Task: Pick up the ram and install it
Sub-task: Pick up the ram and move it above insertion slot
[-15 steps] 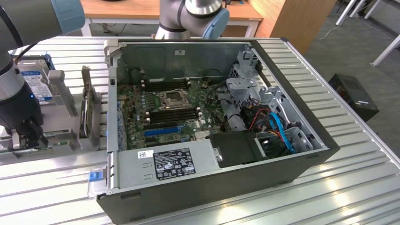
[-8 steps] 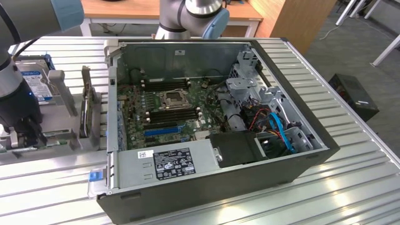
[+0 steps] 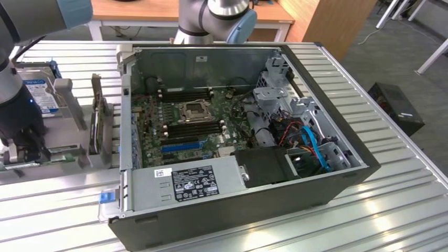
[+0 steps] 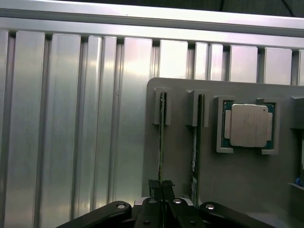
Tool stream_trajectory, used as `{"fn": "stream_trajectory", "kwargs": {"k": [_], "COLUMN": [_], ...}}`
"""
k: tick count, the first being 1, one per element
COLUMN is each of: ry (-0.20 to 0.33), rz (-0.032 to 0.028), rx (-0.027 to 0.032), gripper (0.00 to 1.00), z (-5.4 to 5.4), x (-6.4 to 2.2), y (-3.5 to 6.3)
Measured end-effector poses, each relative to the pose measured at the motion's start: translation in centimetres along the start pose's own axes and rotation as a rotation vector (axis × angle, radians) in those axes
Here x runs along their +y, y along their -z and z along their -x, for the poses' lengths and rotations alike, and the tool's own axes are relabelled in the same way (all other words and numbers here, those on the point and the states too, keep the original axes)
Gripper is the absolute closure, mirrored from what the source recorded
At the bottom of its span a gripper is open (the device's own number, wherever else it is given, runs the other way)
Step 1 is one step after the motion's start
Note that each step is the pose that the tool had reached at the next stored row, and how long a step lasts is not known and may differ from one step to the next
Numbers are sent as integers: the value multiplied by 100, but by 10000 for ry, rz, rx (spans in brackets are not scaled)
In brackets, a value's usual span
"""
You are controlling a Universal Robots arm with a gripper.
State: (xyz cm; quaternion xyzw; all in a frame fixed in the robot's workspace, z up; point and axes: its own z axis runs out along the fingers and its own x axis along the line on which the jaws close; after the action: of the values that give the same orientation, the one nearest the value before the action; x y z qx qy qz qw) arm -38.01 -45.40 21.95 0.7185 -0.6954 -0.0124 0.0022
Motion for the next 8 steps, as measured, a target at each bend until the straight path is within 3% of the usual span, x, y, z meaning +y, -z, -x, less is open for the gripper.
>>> {"fn": "stream_trajectory", "kwargs": {"k": [8], "ry": [0], "rz": [0], "rx": [-1], "gripper": [88], "z": [2], "x": [2], "y": [139]}}
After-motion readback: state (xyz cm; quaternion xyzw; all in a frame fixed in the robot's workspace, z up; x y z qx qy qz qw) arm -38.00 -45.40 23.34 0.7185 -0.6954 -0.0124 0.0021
